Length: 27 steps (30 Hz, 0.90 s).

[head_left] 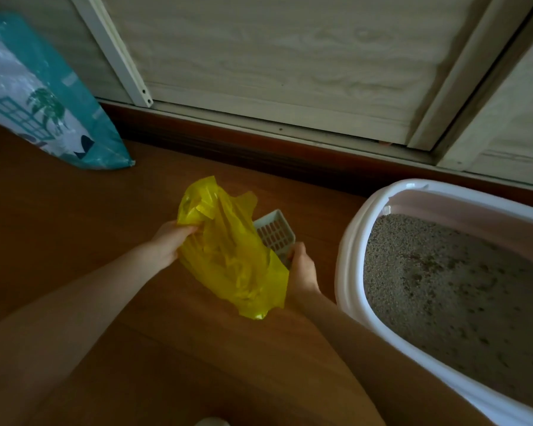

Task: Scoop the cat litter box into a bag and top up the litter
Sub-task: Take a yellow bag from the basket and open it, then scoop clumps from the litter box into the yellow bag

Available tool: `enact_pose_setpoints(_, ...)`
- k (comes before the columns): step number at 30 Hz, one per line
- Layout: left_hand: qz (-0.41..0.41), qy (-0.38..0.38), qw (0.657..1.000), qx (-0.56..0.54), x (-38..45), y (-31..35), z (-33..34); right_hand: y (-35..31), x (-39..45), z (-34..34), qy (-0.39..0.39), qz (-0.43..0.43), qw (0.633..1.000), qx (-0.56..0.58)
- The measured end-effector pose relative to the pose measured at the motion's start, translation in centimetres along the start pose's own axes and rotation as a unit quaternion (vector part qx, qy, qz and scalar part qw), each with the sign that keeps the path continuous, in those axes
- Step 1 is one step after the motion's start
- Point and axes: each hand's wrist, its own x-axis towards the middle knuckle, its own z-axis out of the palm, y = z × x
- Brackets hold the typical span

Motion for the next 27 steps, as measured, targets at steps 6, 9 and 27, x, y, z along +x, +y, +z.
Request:
enact_pose_setpoints(6,0.038,-0.055,0.997,-0.043,-1.3,2.1,2.6,-4.0,1.6,-5.5,0.06,-0.067,0.996,-0.019)
enact_pose_setpoints(9,0.077,-0.084,0.993,-0.033,-2.5,3.4,4.7,-6.0,2.2,-9.7,0.046,-0.029,0.999,-0.004)
enact_pose_setpoints(27,0.387,-0.151,0.887,0.203,-11.4,9.6,20.2,-1.9,-4.3,-23.1,0.207,0.038,0.971,0.113)
